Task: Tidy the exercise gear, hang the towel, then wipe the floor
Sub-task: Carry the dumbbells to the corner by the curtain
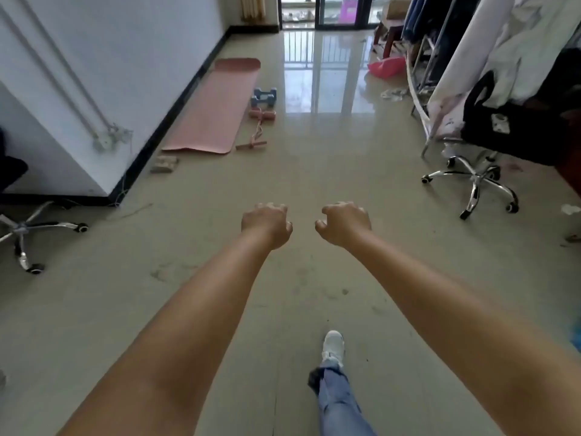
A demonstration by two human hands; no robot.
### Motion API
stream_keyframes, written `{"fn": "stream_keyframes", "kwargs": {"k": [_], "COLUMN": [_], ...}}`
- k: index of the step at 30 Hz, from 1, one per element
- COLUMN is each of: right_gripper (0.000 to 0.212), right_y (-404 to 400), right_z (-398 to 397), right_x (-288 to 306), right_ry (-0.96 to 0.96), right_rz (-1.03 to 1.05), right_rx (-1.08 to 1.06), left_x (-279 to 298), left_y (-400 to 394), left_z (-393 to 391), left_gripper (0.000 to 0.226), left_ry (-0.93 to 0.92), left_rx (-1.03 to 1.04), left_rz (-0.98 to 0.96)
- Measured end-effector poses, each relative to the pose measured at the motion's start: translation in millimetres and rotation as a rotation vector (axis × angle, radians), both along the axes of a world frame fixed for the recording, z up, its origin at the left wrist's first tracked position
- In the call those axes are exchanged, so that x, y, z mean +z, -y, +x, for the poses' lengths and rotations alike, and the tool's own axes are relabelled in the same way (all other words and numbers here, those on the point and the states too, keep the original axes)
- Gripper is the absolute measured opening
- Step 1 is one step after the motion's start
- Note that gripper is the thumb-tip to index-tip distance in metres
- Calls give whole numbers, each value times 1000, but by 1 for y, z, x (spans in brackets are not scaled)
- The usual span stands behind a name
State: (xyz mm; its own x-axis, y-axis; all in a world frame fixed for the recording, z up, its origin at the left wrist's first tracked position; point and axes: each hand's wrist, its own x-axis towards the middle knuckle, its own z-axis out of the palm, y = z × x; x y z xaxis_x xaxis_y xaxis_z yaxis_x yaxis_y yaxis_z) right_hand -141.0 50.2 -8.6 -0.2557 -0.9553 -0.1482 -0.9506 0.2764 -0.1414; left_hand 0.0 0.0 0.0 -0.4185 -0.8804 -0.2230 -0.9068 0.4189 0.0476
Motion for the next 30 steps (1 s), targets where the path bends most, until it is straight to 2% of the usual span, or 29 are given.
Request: {"fn": "stream_keyframes", "kwargs": {"k": [6,11,23,30], "right_gripper": [39,38,44,47], "right_y": [118,228,530,711], "right_z": [-79,-147,-244,-298], "right_x": [-32,-32,-69,-69], "right_ry": [75,90,136,161], "right_rz": [127,158,253,329], "right_rx": [-53,-78,-80,-65], "left_x": [-26,-22,-69,-77], "left_y": [127,236,534,713], "left_z": [-80,-141,-228,-291], "left_gripper": [44,44,45,46], "left_ry": [67,83,88,126], "left_rx": [25,13,84,74], "left_rz": [143,157,282,366]}}
